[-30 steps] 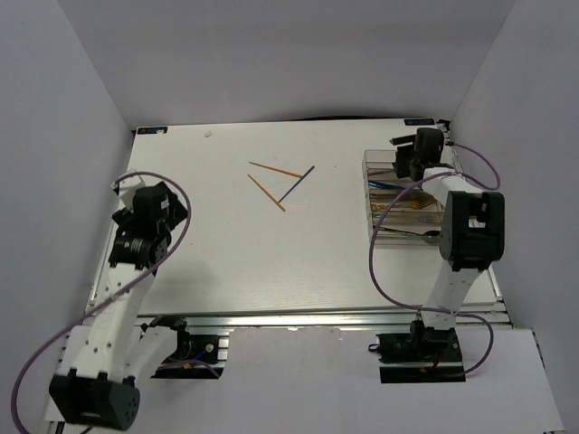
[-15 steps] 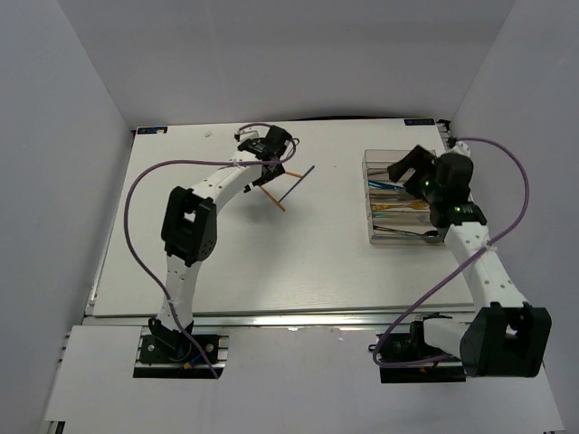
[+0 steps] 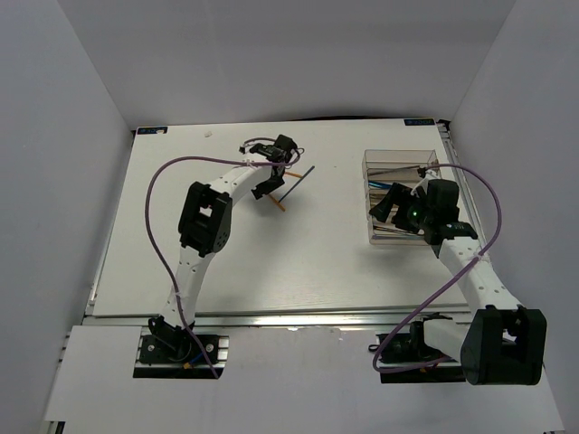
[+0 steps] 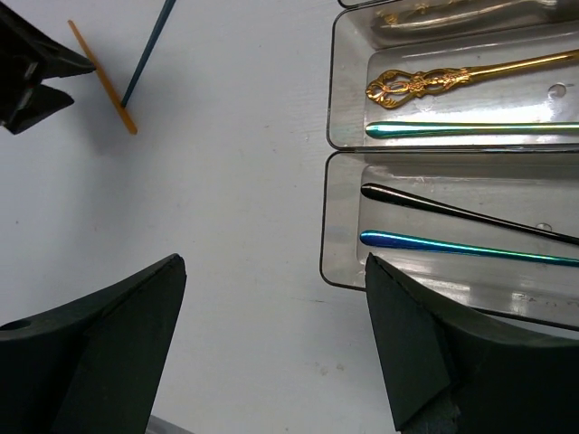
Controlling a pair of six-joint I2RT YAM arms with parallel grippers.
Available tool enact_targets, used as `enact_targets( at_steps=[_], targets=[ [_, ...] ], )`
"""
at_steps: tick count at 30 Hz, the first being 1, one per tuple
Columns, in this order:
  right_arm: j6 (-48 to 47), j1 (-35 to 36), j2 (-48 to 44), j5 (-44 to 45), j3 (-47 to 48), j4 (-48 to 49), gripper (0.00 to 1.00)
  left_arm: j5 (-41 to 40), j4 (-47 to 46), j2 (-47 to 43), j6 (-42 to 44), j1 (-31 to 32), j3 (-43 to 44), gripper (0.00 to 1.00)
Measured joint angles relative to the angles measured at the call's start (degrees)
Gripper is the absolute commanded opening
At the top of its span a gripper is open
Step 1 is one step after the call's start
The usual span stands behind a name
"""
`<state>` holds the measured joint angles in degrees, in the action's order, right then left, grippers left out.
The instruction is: Sort the eating utensils into containers
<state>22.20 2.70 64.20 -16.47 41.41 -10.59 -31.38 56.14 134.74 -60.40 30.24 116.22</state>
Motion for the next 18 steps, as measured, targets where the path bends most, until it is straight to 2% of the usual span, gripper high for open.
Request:
enact_targets(
  at_steps=[7,8,9,11,12,15,16,18],
  targets=[
    [-0.5,0.0,-0.4,-3.3,-1.1,1.1,0.76,1.0,1.6,4.4,-1.1,0.0,3.5,0.42],
    [-0.5,0.0,-0.5,-3.7,-1.5,1.2,0.73,1.2,1.8,4.7,-1.3,0.0,3.6,0.36],
    [-0.7,0.0,-0.6,-4.3,-1.9,1.4,0.73,1.4,1.7,4.7,-1.4,0.0,3.7,0.24],
    [-0.8,0.0,-0.6,-5.2,-2.4,1.4,0.74,1.9,2.1,4.7,-1.7,0.1,3.7,0.18],
    [-0.9,0.0,-0.6,-5.8,-2.6,1.4,0.74,2.1,1.7,4.7,-1.8,0.1,3.3,0.10],
    [-1.2,0.0,-0.6,-7.4,-2.7,1.5,0.79,2.2,-1.0,2.6,-2.1,0.2,-0.5,0.00],
    [-1.5,0.0,-0.6,-8.3,-2.7,1.7,0.86,2.3,-1.7,1.9,-2.2,0.2,-1.9,0.00],
    [-1.6,0.0,-0.6,-10.7,-3.0,2.7,0.89,2.5,-4.6,-2.2,-3.0,0.3,-9.1,0.00]
  ],
)
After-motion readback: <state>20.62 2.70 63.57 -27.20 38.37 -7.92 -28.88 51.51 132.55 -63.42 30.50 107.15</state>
